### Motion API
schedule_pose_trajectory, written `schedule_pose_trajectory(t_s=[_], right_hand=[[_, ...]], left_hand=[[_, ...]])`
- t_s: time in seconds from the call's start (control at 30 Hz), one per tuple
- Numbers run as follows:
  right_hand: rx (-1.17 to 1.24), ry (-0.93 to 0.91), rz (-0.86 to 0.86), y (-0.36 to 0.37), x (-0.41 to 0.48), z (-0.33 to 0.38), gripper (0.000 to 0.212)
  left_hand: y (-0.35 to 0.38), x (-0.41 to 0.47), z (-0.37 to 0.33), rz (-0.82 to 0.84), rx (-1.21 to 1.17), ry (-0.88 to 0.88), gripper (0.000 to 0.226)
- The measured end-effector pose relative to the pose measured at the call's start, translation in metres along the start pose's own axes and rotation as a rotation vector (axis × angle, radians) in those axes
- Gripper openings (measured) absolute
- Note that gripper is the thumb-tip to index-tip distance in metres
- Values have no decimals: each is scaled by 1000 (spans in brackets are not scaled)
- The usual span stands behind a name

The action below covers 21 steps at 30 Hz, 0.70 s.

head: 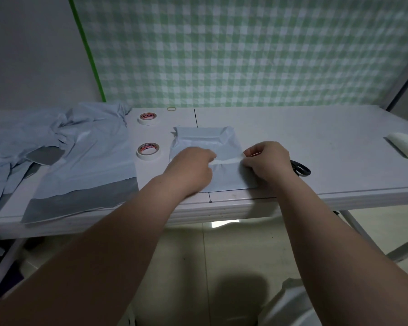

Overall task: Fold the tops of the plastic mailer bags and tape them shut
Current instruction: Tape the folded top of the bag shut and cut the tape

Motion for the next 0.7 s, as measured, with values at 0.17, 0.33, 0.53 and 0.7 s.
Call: schedule_pose_trajectory(t_s=[0.17,0.33,0.53,0.7], right_hand=[[212,10,24,-1,-1,-8,16],[315,-29,34,-1,-2,-13,14],[273,-84,-4,-1,-2,-16,15],[210,-128,-65,2,-4,-13,15]], left_hand=[[-6,17,-34,-168,-117,78,26],[0,31,-52,-179,-80,53,19],[3,32,-54,-241,-42,41,20],[0,32,-56,-259,-44,48,20]])
Point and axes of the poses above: each hand's wrist, its own x-axis towards the middle knuckle, its own y-axis out of the palm, z = x × y, the point moved 5 cm from there along x, towards the middle knuckle, and after that the axes turned 8 degrees about z, right-handed, at the moved point
